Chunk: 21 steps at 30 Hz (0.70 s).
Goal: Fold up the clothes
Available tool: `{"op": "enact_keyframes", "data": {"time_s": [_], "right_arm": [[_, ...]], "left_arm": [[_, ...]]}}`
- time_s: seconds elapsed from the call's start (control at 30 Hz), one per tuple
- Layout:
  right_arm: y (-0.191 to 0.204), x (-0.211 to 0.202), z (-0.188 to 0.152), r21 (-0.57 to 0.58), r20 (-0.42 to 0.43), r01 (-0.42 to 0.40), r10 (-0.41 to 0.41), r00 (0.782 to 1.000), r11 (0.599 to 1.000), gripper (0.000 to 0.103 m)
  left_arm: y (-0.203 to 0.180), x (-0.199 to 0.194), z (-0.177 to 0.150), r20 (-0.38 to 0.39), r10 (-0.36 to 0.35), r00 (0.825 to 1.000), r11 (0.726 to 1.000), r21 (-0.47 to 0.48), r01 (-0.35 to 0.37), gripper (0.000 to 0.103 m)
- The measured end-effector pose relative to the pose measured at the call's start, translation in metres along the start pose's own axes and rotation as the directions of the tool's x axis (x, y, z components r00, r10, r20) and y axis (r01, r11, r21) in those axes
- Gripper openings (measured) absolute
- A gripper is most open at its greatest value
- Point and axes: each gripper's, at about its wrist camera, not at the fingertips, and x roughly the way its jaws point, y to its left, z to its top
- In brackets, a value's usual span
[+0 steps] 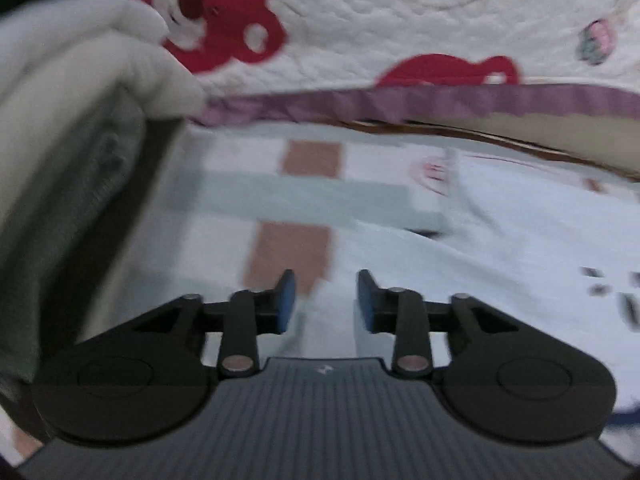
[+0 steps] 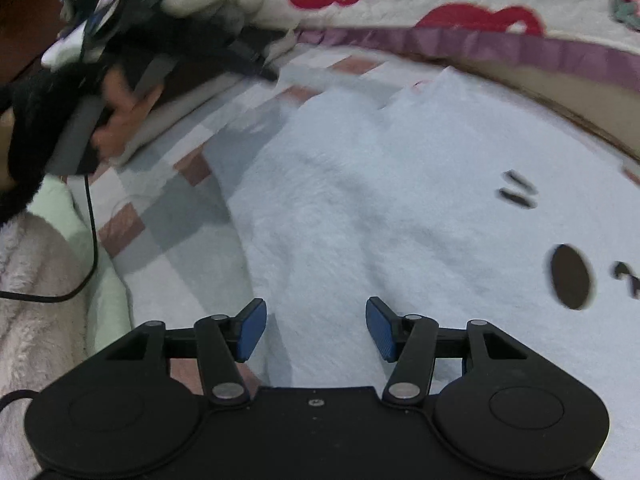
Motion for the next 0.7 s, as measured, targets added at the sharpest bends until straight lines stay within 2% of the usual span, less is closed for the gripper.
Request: {"op": "enact_keyframes", "data": {"time_s": [0.07, 0.13, 0.17, 0.2, 0.23, 0.3, 0.33, 0.37, 0.4, 0.5, 0.57, 0.63, 0.7], "right_arm": [[-0.023, -0.027, -0.018, 0.097, 0.023, 0.043, -0.045, 0.999, 0.994, 0.06], [-0.048, -0.056, -0.037, 0.198, 0.039, 0.087, -0.096, 0.995, 0.976, 0.06], [-0.06, -0.07, -0.047, 0.248, 0.044, 0.108, -0.122, 0.992, 0.963, 0.06], [-0.072, -0.086, -0.06, 0.316, 0.048, 0.133, -0.156, 0.987, 0.939, 0.06], [-0.084, -0.102, -0.075, 0.387, 0.048, 0.158, -0.191, 0.98, 0.908, 0.06], [-0.107, -0.139, -0.112, 0.568, 0.111, 0.117, -0.216, 0.97, 0.815, 0.061], [-0.115, -0.152, -0.128, 0.641, 0.131, 0.097, -0.233, 0.964, 0.762, 0.061], [-0.121, -0.164, -0.143, 0.705, 0.144, 0.079, -0.252, 0.957, 0.704, 0.061], [-0.128, -0.176, -0.158, 0.764, 0.156, 0.059, -0.272, 0.95, 0.642, 0.061], [-0.13, -0.186, -0.189, 0.845, 0.138, 0.051, -0.309, 0.941, 0.533, 0.061], [-0.127, -0.18, -0.2, 0.862, 0.108, 0.063, -0.303, 0.947, 0.503, 0.061], [-0.126, -0.172, -0.208, 0.874, 0.087, 0.064, -0.283, 0.955, 0.483, 0.061], [-0.125, -0.164, -0.21, 0.89, 0.093, 0.031, -0.246, 0.965, 0.456, 0.059]], "left_arm": [[-0.011, -0.011, -0.003, -0.042, -0.071, 0.997, 0.997, -0.002, 0.071, 0.048], [-0.027, -0.021, -0.01, -0.096, -0.15, 0.984, 0.989, -0.012, 0.15, 0.056], [-0.033, -0.024, -0.015, -0.128, -0.191, 0.973, 0.982, -0.033, 0.188, 0.06], [-0.04, -0.025, -0.022, -0.176, -0.247, 0.953, 0.969, -0.07, 0.238, 0.06], [-0.045, -0.023, -0.029, -0.234, -0.325, 0.916, 0.945, -0.13, 0.301, 0.06], [-0.051, -0.014, -0.044, -0.317, -0.477, 0.82, 0.873, -0.279, 0.4, 0.061], [-0.051, -0.011, -0.053, -0.33, -0.527, 0.783, 0.839, -0.352, 0.416, 0.061], [-0.052, -0.009, -0.06, -0.343, -0.555, 0.757, 0.816, -0.401, 0.416, 0.061], [-0.054, -0.006, -0.066, -0.361, -0.556, 0.749, 0.815, -0.414, 0.405, 0.061], [-0.057, -0.005, -0.075, -0.383, -0.521, 0.763, 0.838, -0.4, 0.372, 0.061], [-0.054, -0.006, -0.079, -0.372, -0.523, 0.767, 0.832, -0.42, 0.363, 0.061], [-0.049, -0.008, -0.083, -0.36, -0.513, 0.78, 0.83, -0.44, 0.343, 0.061], [-0.044, -0.009, -0.089, -0.347, -0.499, 0.794, 0.826, -0.467, 0.315, 0.061]]}}
